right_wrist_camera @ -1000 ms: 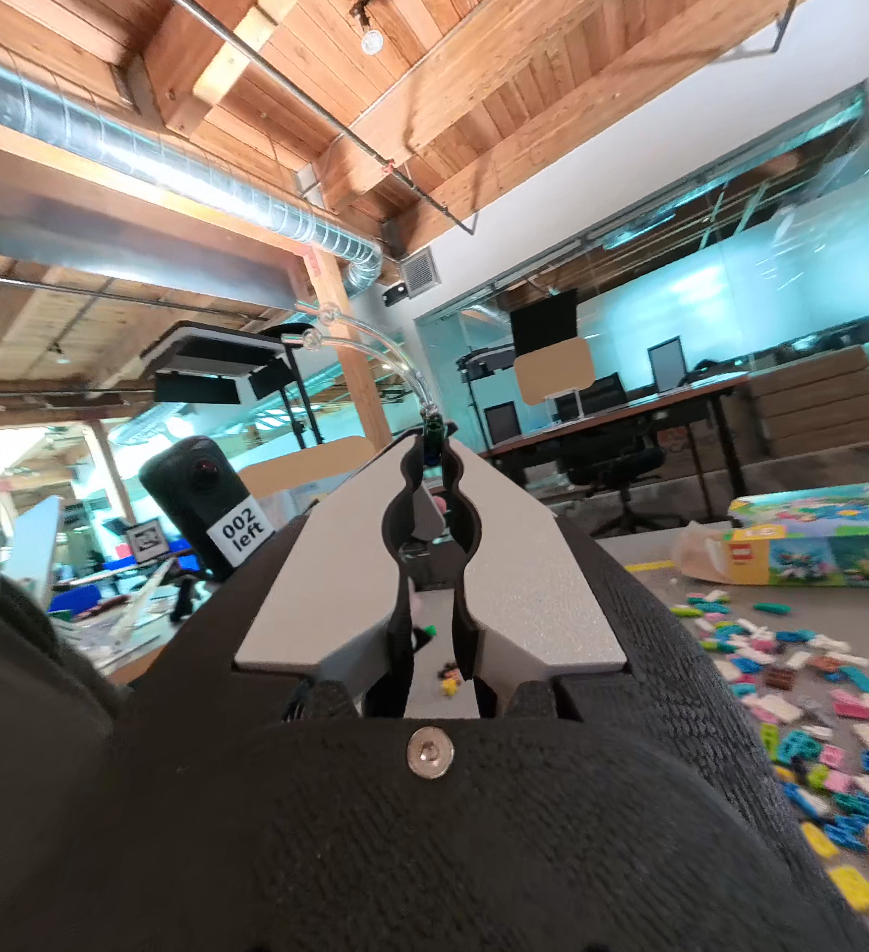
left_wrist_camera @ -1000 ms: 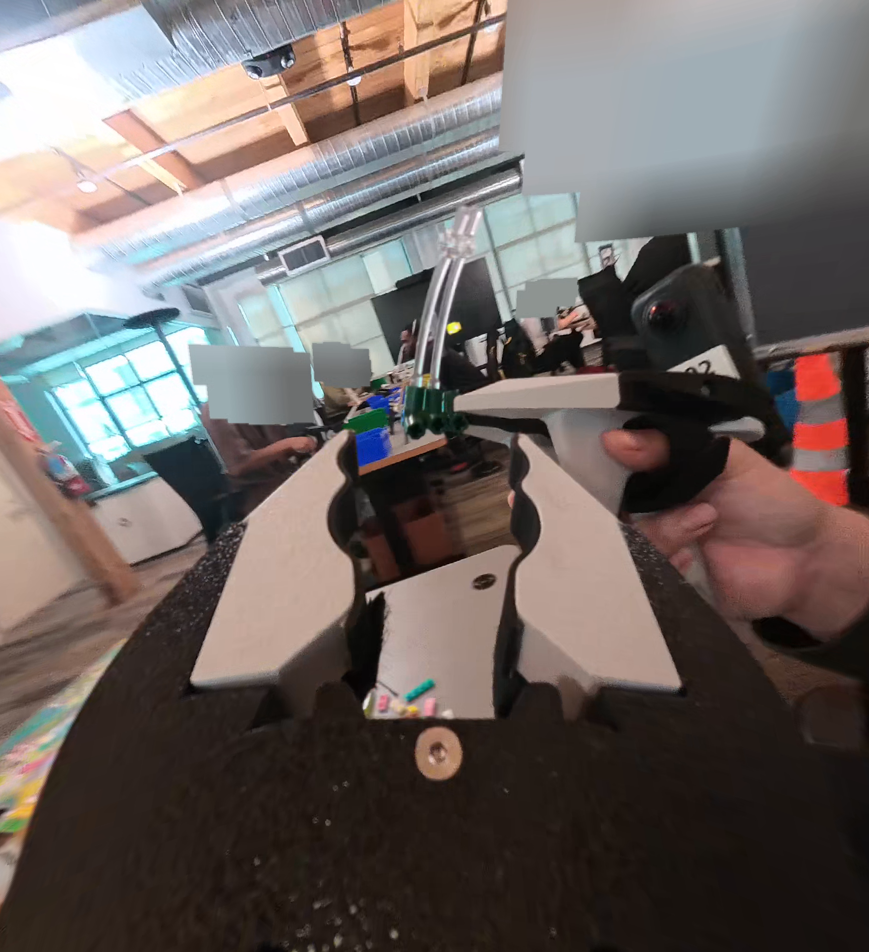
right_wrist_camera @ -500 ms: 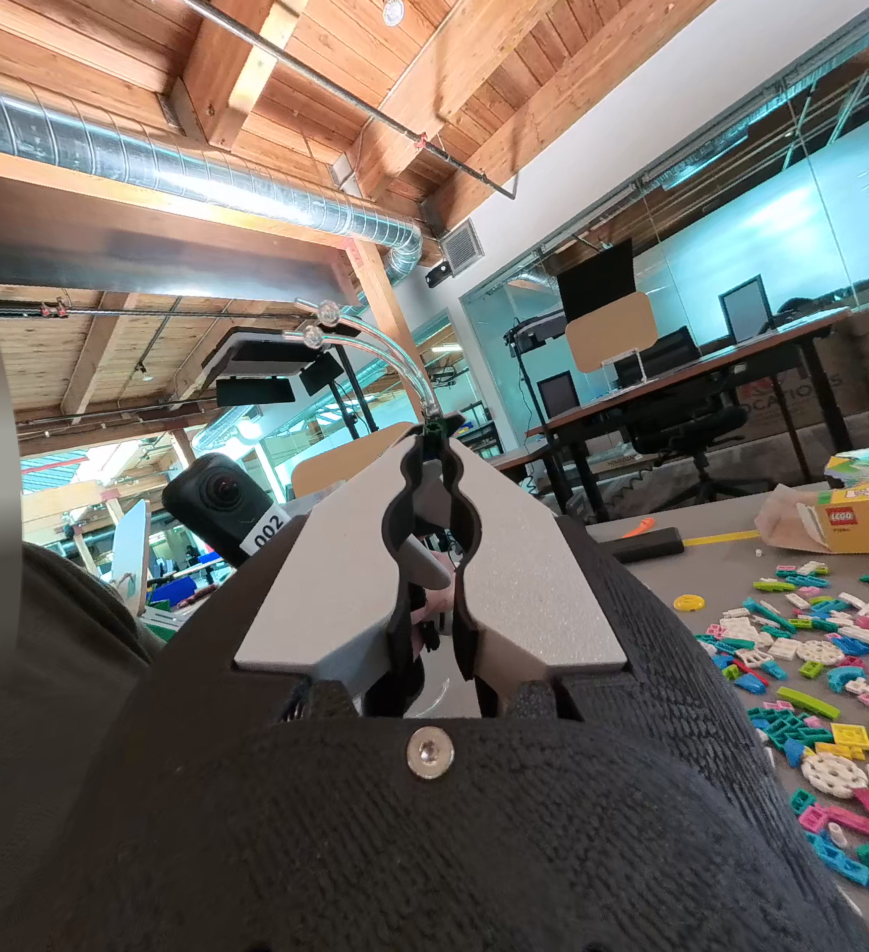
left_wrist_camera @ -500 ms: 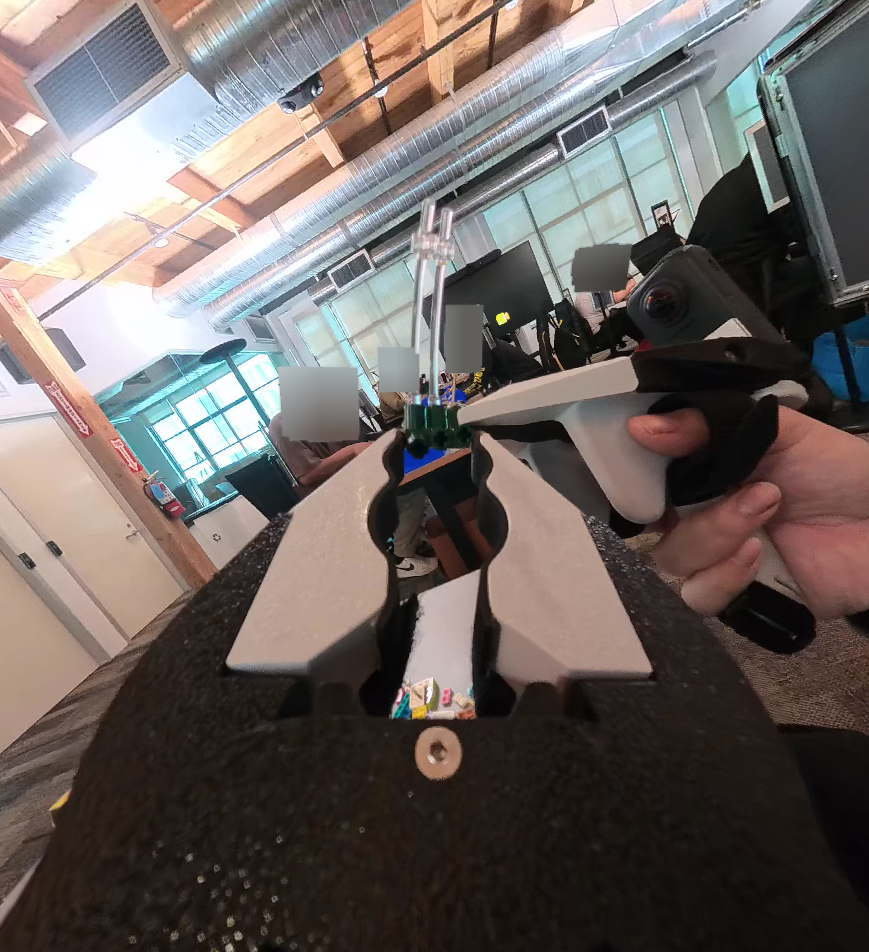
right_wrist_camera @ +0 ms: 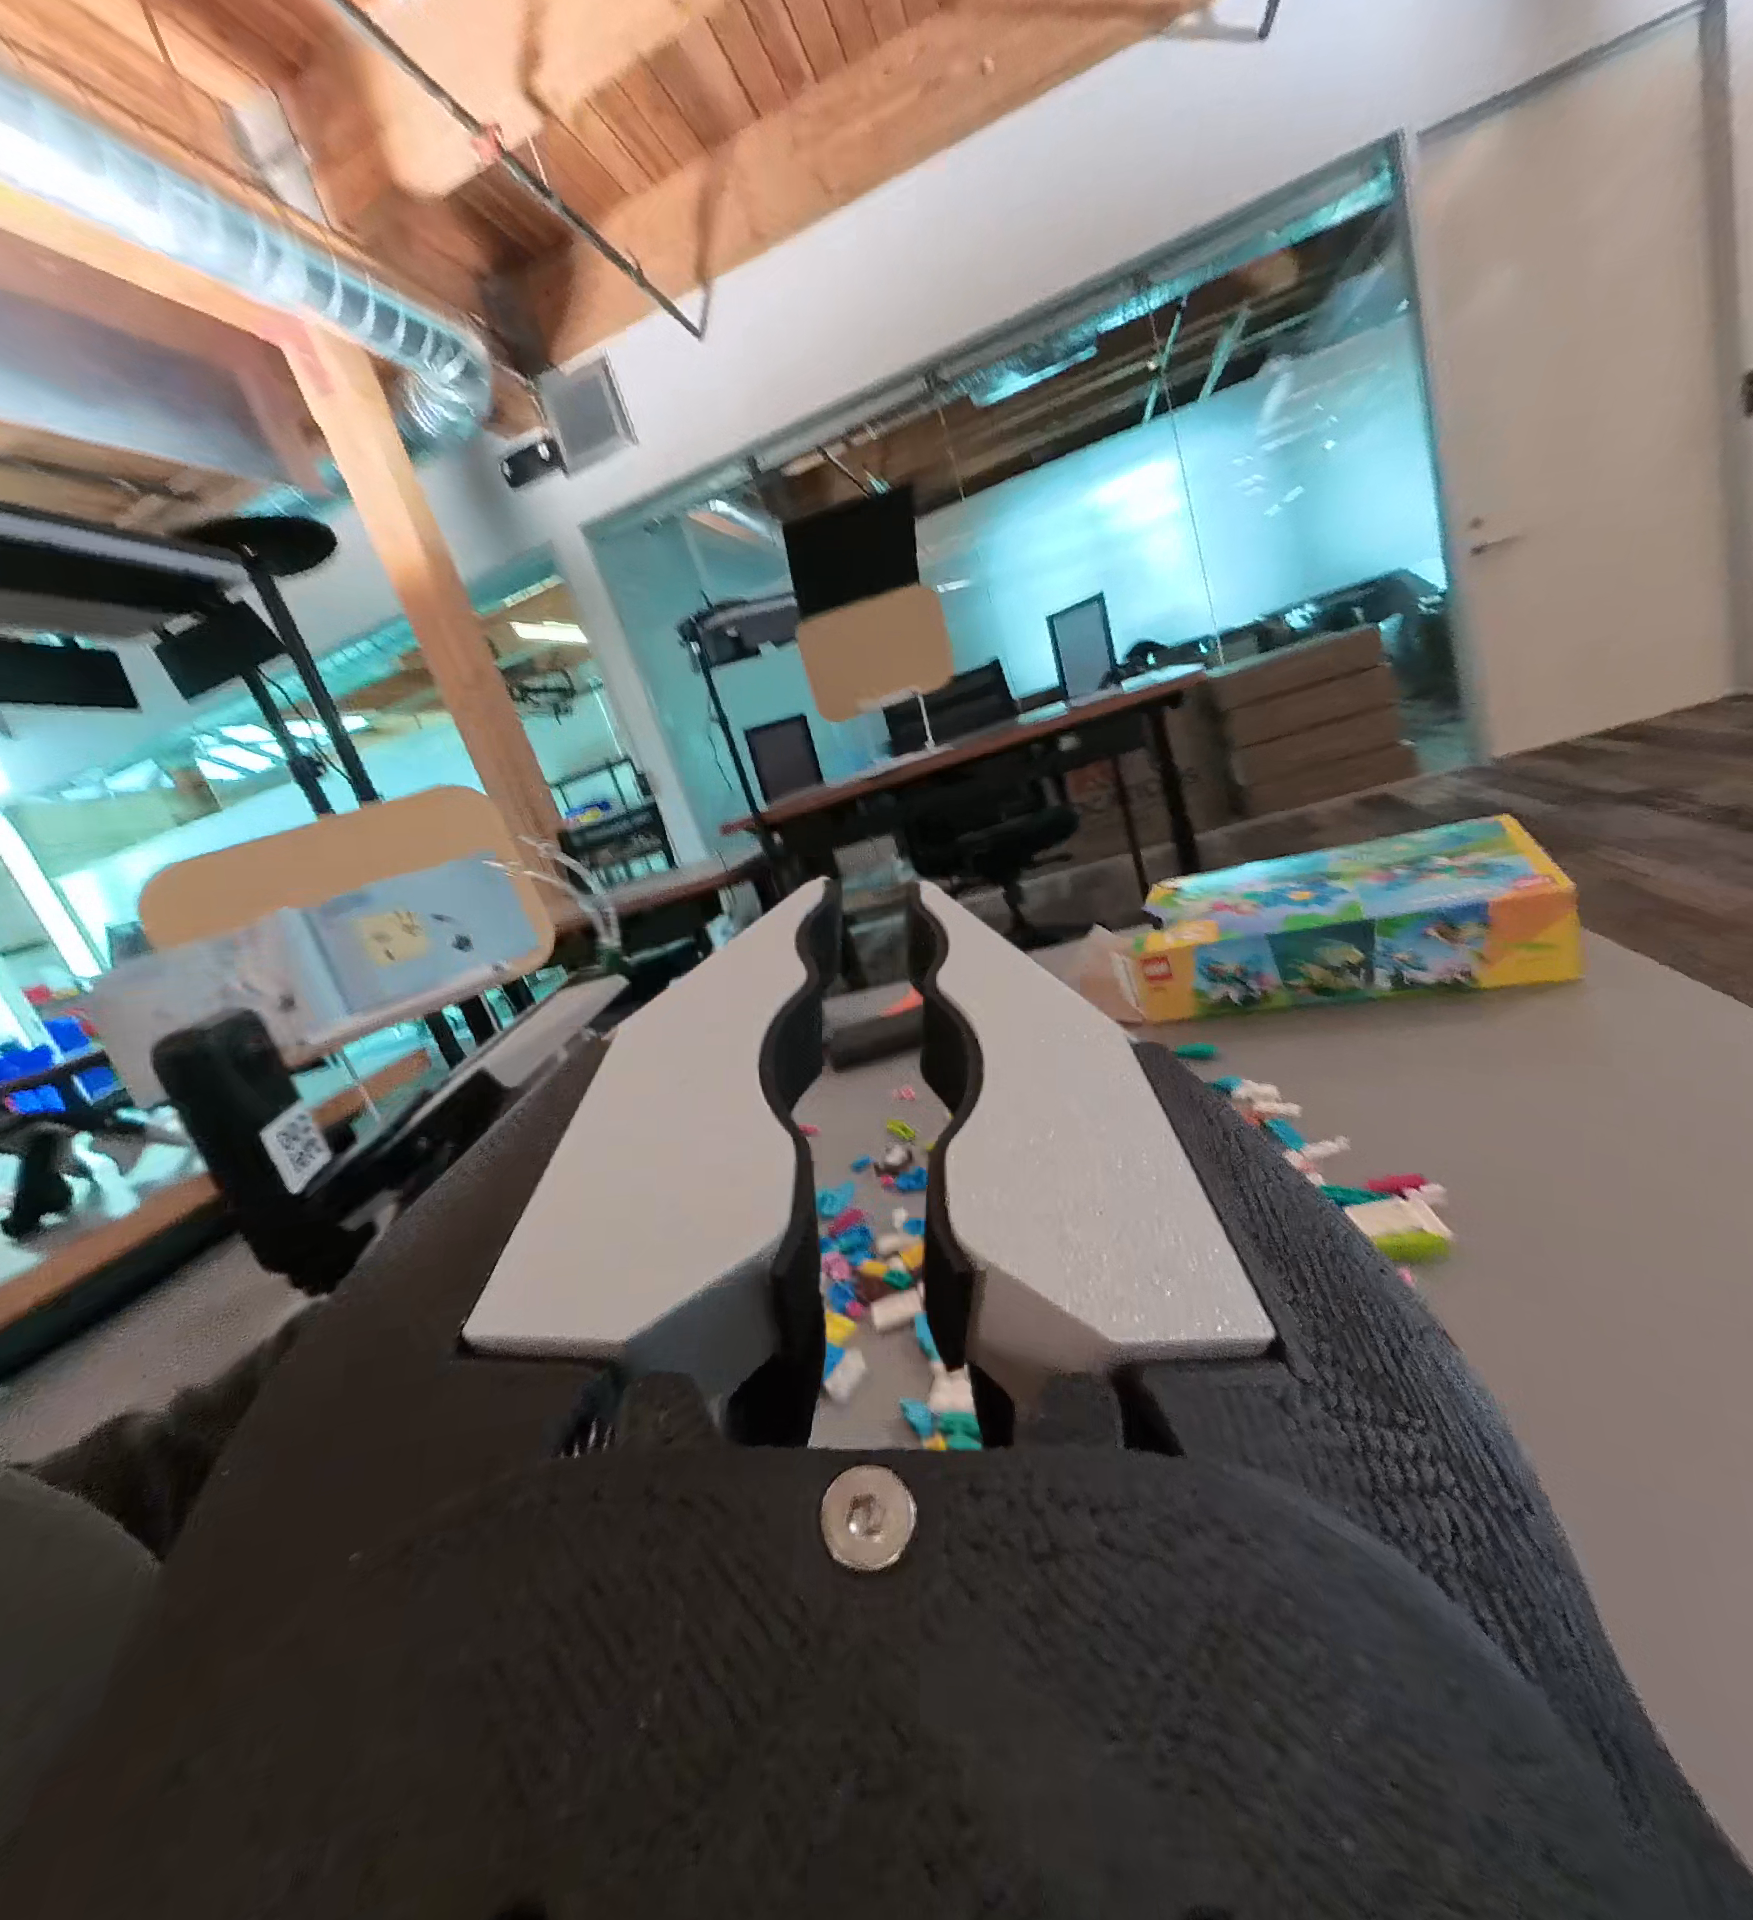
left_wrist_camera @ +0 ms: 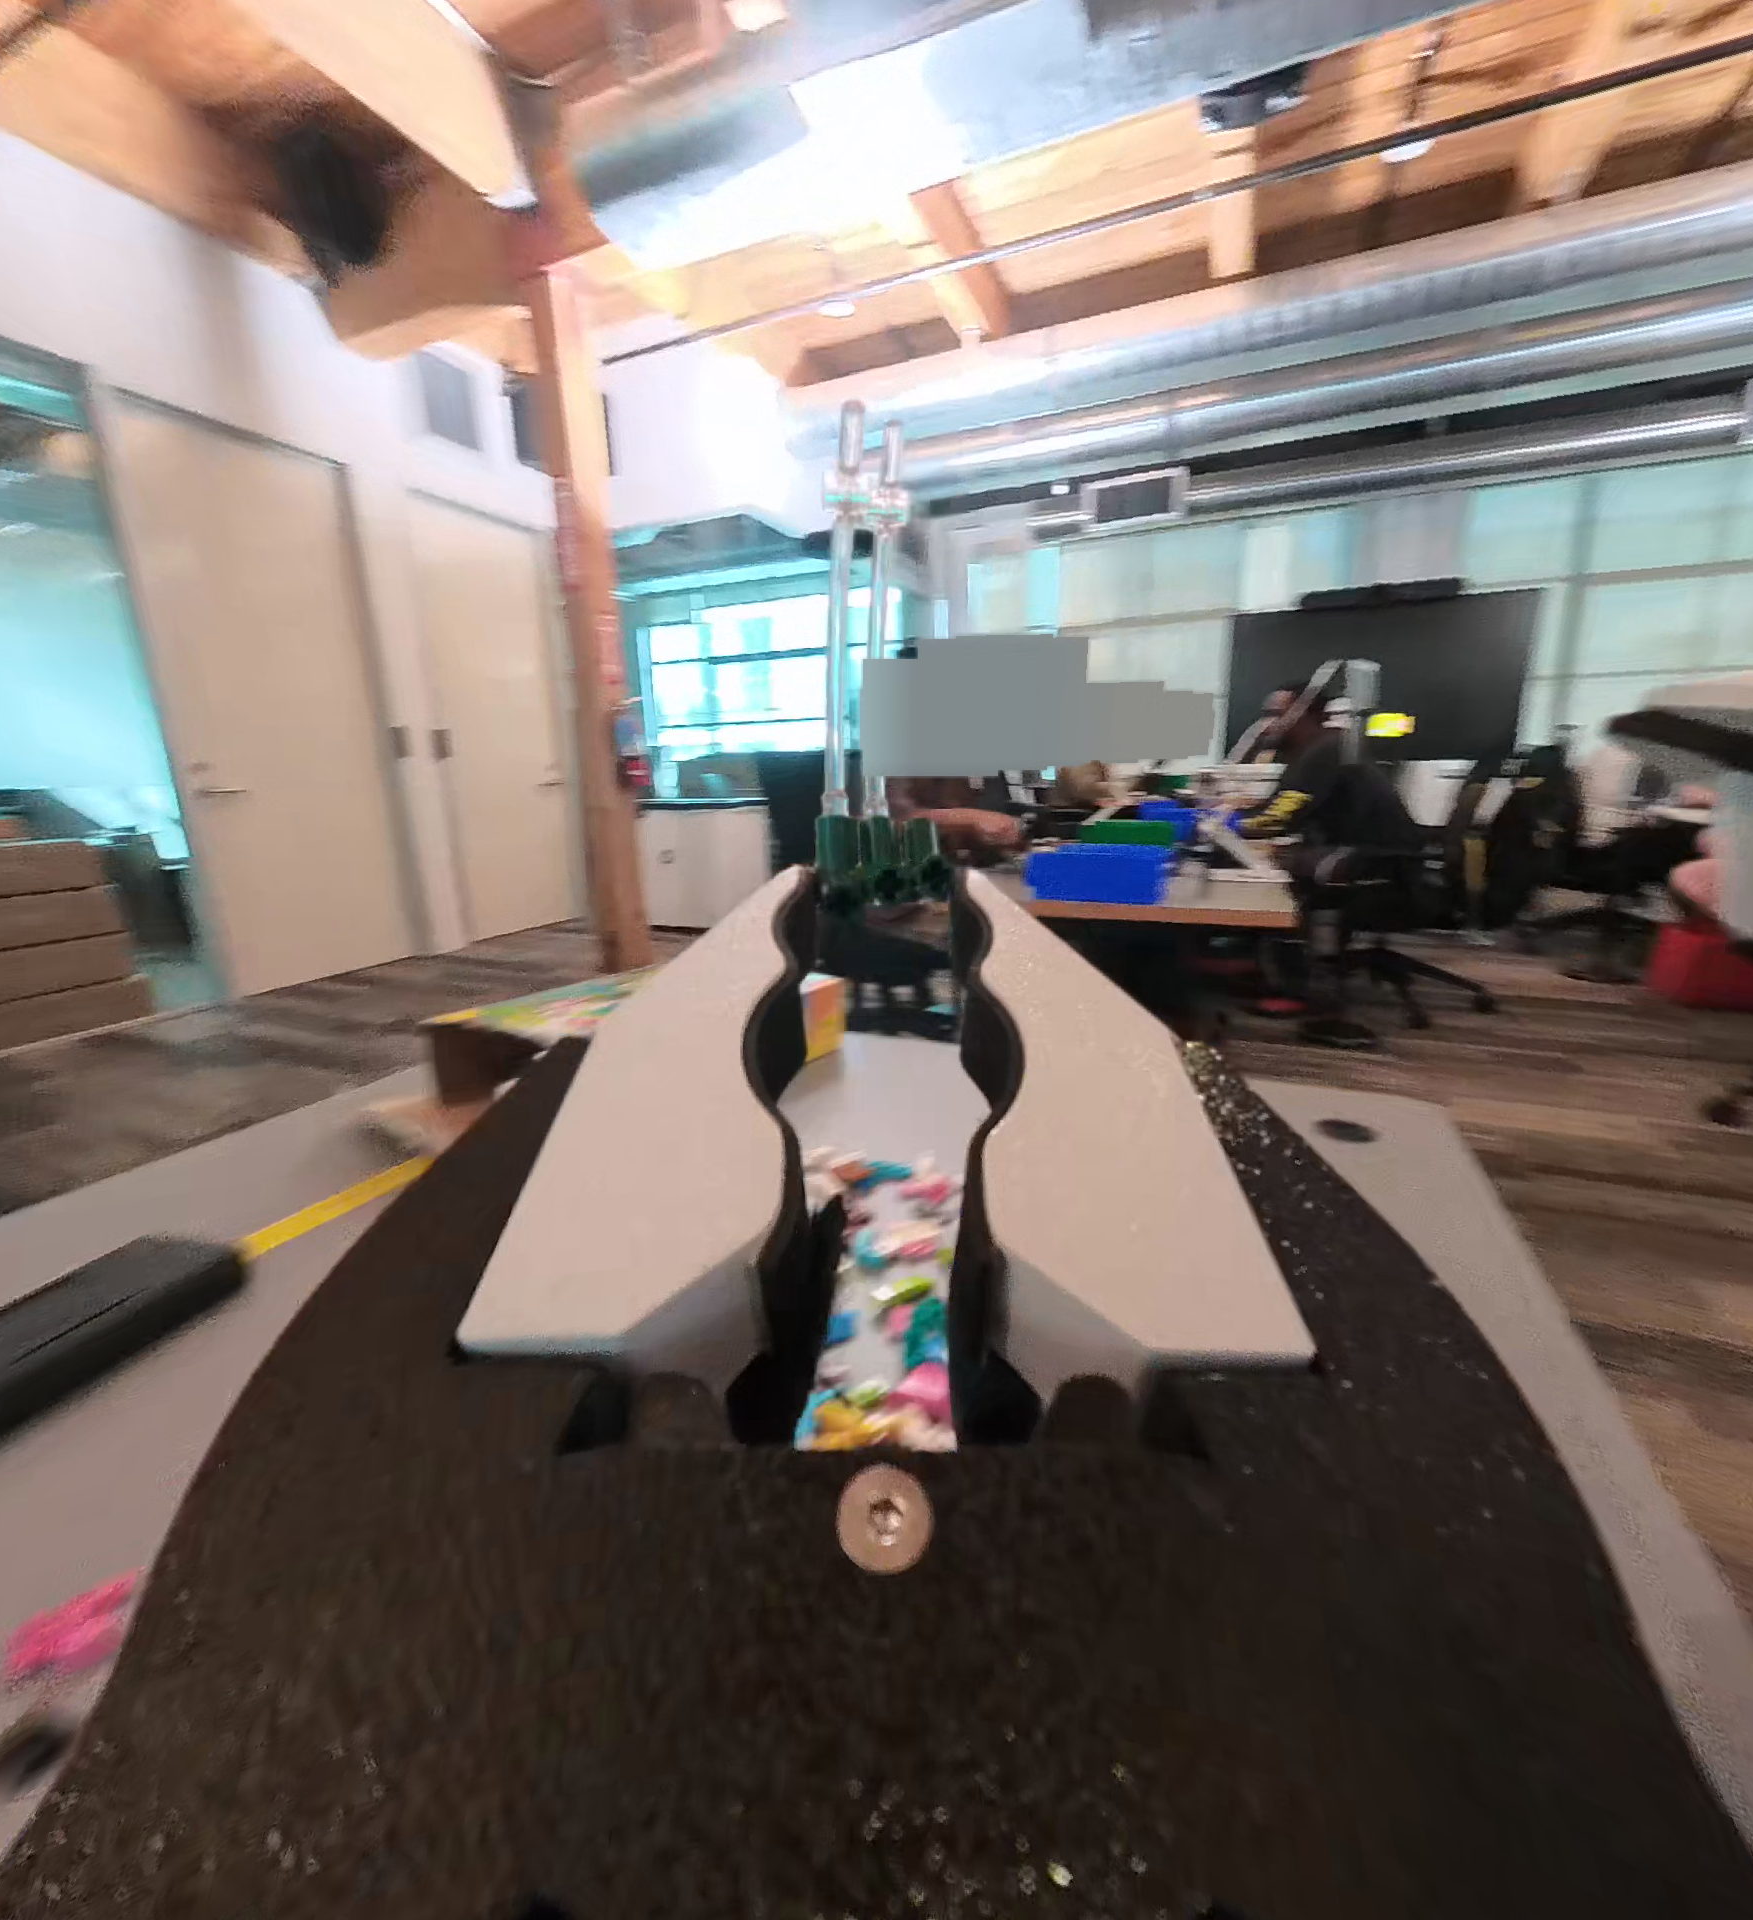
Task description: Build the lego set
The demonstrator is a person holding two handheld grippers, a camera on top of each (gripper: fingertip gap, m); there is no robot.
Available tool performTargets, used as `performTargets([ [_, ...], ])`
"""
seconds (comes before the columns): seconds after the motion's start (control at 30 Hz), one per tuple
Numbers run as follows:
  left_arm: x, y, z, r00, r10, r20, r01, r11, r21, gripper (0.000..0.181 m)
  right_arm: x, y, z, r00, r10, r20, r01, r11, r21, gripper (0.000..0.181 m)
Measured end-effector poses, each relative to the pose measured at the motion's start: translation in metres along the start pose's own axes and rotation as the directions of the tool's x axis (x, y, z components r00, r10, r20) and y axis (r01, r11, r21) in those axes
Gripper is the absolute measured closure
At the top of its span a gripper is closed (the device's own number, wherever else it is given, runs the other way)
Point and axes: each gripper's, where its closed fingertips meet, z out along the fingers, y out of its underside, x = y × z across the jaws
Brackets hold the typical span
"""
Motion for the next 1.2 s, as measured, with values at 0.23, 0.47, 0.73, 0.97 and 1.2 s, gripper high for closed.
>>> performTargets([
  [0.23,-0.061,0.007,-0.070,0.977,0.030,0.213,-0.035,0.999,0.019,0.158,-0.023,0.073,0.043,0.990,-0.010,0.144,0.045,0.969,-0.244,0.166],
  [0.47,-0.090,-0.055,-0.120,0.939,0.150,0.308,-0.178,0.982,0.064,0.158,-0.122,0.192,0.110,0.807,-0.015,0.591,0.444,0.674,-0.590,0.171],
  [0.73,-0.091,-0.102,-0.142,0.926,0.165,0.341,-0.225,0.964,0.145,0.158,-0.211,0.324,0.135,0.311,0.070,0.948,0.883,0.347,-0.315,0.162],
  [0.97,-0.083,-0.127,-0.150,0.925,0.223,0.307,-0.275,0.952,0.136,0.158,-0.229,0.381,0.130,-0.051,0.157,0.986,0.978,0.209,0.017,0.157],
  [1.2,-0.079,-0.138,-0.154,0.922,0.252,0.294,-0.297,0.947,0.120,0.158,-0.230,0.395,0.135,0.034,0.297,0.954,0.994,0.092,-0.064,0.168],
])
